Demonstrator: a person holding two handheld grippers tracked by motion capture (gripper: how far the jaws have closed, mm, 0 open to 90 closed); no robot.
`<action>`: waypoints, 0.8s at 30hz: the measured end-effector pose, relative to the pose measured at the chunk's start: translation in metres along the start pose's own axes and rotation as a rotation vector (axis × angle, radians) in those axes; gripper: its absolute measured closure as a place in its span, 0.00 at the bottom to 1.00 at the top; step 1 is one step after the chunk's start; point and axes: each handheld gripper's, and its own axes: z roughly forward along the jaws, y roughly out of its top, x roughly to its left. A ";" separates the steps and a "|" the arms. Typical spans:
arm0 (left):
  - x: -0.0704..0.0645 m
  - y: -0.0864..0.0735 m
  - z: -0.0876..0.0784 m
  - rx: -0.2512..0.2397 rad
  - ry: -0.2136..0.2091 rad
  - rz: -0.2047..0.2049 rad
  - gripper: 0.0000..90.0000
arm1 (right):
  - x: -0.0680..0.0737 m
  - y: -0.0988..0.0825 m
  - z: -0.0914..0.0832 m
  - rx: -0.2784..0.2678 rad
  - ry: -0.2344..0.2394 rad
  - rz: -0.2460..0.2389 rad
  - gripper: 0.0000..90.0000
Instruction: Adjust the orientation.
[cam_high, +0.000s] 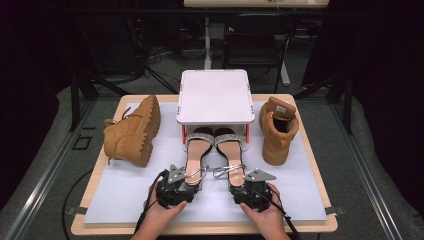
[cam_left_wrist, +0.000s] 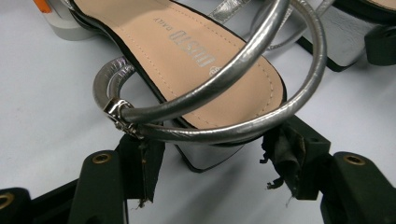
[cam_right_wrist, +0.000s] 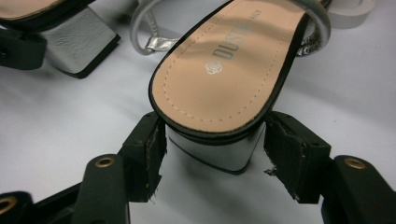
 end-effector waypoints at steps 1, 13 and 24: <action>0.000 0.000 0.000 -0.001 0.001 -0.005 0.44 | 0.001 0.000 0.000 0.006 0.005 -0.006 0.43; 0.000 -0.002 0.001 -0.023 -0.001 -0.009 0.41 | 0.001 -0.001 0.005 -0.006 0.016 -0.039 0.36; -0.001 0.000 0.005 -0.040 0.008 -0.012 0.37 | 0.000 0.003 0.012 -0.006 0.009 -0.045 0.34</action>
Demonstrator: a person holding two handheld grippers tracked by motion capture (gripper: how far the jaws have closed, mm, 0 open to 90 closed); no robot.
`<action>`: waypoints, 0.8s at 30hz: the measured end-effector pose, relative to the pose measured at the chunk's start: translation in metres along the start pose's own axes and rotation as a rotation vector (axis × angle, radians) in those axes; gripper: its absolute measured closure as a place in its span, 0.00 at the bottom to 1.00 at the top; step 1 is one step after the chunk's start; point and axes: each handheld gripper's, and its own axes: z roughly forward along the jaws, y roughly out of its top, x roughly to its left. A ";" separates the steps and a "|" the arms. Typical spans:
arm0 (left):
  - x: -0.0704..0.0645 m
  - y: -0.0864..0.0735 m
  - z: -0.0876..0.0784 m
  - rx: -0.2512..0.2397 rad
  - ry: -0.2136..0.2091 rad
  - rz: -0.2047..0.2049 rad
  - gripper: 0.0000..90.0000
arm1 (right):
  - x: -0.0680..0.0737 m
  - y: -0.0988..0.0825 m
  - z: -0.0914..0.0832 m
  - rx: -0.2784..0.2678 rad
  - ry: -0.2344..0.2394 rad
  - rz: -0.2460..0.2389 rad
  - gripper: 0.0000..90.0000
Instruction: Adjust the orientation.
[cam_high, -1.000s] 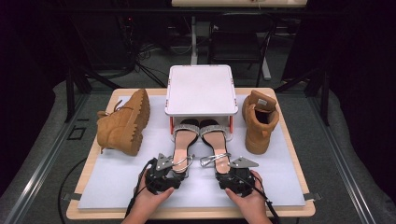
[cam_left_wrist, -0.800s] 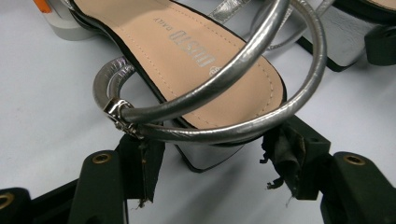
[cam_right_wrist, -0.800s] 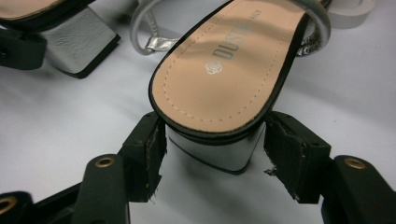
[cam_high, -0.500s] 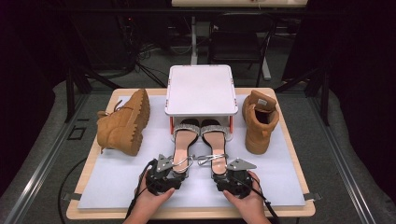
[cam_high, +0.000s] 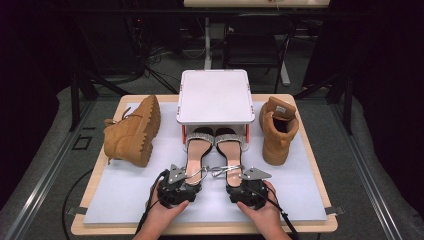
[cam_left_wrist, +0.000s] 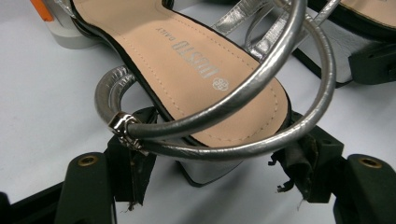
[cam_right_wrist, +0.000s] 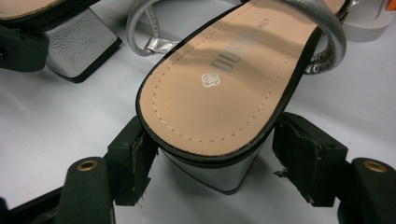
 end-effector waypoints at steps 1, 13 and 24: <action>-0.001 0.000 0.001 -0.003 0.001 -0.003 0.37 | 0.000 0.000 0.000 -0.003 -0.002 0.003 0.35; -0.002 0.000 0.001 -0.008 0.012 0.005 0.38 | 0.001 0.000 0.000 -0.004 -0.008 0.006 0.35; 0.002 0.008 0.000 -0.023 -0.006 -0.026 0.38 | 0.002 0.004 -0.001 -0.007 -0.007 0.019 0.36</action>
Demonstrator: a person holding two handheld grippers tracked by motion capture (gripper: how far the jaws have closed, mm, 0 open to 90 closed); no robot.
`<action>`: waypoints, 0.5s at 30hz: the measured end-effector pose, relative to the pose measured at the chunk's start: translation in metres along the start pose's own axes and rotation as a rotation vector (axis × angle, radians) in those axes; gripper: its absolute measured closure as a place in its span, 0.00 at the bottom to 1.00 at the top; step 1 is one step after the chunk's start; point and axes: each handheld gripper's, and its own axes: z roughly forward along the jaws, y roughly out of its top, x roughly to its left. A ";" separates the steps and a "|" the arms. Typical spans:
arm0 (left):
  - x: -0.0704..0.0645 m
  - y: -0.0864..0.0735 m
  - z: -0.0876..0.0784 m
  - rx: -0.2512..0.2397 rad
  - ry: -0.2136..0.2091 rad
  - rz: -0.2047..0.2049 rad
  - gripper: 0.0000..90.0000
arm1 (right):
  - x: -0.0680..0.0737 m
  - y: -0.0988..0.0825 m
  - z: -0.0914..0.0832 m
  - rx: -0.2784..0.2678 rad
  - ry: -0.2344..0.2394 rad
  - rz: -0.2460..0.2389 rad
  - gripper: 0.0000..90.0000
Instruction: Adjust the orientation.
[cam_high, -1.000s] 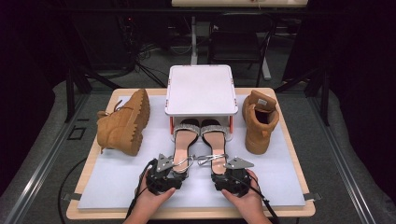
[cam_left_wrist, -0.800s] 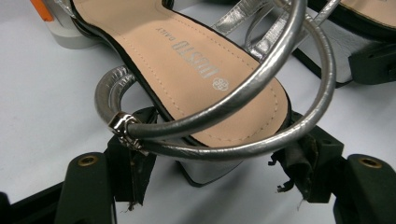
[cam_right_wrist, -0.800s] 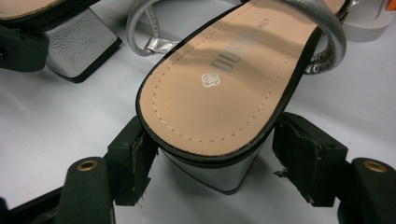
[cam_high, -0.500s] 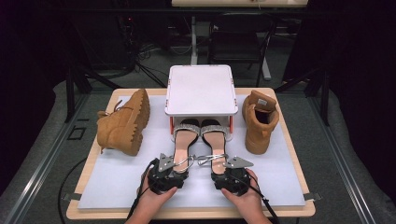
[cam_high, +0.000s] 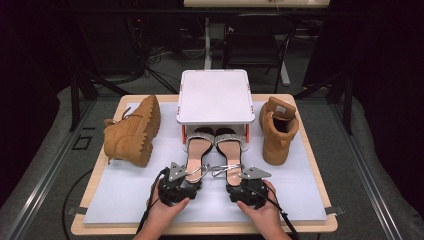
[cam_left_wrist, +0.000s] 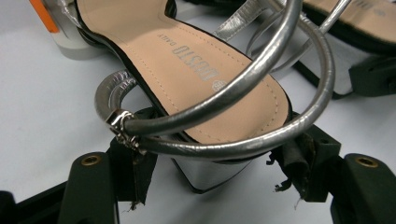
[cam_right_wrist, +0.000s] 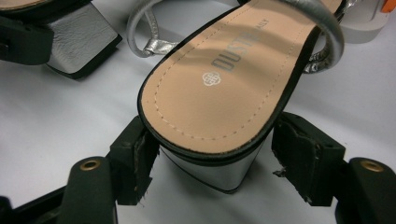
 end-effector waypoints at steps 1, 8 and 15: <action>0.001 0.002 0.000 -0.004 -0.005 -0.009 0.38 | -0.001 0.001 -0.001 0.004 0.001 -0.007 0.36; 0.006 0.008 0.004 -0.005 -0.009 -0.020 0.38 | -0.004 0.009 0.002 -0.006 0.009 0.020 0.36; 0.011 0.014 0.011 -0.007 -0.012 -0.033 0.38 | -0.010 0.017 0.006 -0.028 0.024 0.038 0.36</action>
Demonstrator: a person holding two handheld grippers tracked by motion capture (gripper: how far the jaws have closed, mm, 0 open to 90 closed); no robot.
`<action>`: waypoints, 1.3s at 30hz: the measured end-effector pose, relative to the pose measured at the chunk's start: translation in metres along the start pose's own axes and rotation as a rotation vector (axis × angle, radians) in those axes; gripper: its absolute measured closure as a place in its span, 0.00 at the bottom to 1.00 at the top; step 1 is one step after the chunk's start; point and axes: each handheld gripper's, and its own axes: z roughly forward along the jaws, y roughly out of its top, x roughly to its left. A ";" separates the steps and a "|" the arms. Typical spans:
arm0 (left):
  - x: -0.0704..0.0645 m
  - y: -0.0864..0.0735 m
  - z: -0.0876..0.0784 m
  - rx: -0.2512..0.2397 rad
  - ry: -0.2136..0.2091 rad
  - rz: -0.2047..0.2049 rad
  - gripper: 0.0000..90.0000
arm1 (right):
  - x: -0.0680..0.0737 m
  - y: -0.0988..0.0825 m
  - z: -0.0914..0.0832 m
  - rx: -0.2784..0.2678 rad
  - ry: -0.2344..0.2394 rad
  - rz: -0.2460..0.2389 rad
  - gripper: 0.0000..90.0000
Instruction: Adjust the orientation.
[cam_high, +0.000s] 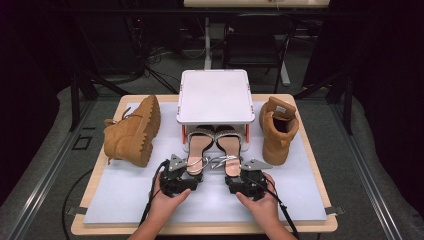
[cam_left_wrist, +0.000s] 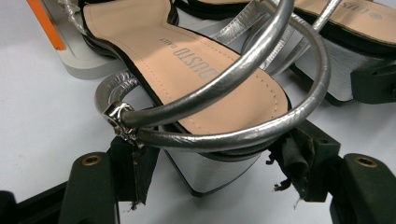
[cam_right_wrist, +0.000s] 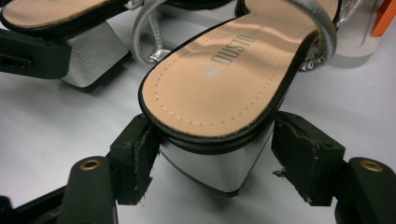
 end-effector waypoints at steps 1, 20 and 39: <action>0.001 0.000 0.001 -0.003 -0.001 -0.007 0.38 | 0.000 0.000 0.000 0.000 0.000 0.000 0.36; 0.007 0.005 0.020 0.012 0.016 0.016 0.38 | -0.012 0.007 0.021 0.024 -0.014 -0.002 0.36; 0.005 0.001 0.021 0.001 0.037 0.008 0.38 | -0.010 0.007 0.021 0.018 -0.041 -0.006 0.37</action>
